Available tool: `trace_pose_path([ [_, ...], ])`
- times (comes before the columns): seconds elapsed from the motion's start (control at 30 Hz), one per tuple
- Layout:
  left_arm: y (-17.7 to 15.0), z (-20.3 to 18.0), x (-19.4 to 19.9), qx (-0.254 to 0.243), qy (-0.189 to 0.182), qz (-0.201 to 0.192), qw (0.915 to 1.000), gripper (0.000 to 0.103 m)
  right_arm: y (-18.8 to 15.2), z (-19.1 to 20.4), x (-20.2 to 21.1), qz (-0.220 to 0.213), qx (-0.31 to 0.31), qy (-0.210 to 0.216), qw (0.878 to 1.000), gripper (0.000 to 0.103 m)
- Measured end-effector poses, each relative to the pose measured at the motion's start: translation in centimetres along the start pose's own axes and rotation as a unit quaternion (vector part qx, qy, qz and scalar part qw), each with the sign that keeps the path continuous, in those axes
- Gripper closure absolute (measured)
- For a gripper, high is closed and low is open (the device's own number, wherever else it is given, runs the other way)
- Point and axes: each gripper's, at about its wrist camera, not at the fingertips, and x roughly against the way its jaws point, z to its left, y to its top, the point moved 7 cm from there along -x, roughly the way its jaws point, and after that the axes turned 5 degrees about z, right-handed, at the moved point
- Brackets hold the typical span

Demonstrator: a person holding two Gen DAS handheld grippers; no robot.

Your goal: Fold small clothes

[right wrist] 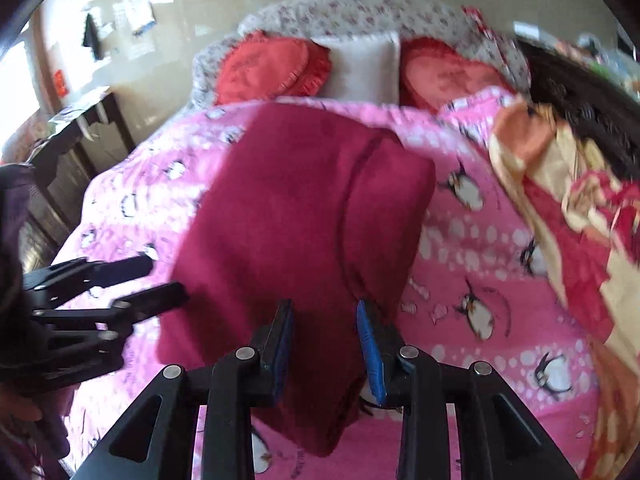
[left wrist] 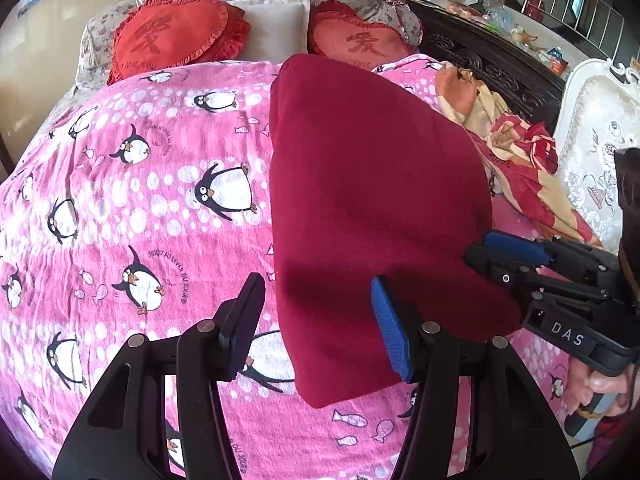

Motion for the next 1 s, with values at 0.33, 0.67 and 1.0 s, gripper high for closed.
trace_pose_path([
  [0.33, 1.5, 0.2, -0.9, 0.005, -0.028, 0.002, 0.9996, 0.047, 0.6, -0.3, 0.9, -0.018, 0.007, 0.013, 1.000, 0.059],
  [0.67, 4.1, 2.2, -3.7, 0.066, -0.117, 0.036, 0.9903, 0.033, 2.3, -5.0, -0.6, -0.042, -0.101, 0.078, 0.991, 0.032],
  [1.0, 4.8, 1.5, -7.8, 0.087, -0.179, 0.071, 0.9774, 0.016, 3.5, -5.3, -5.8, -0.012, -0.142, 0.188, 0.972, 0.022],
])
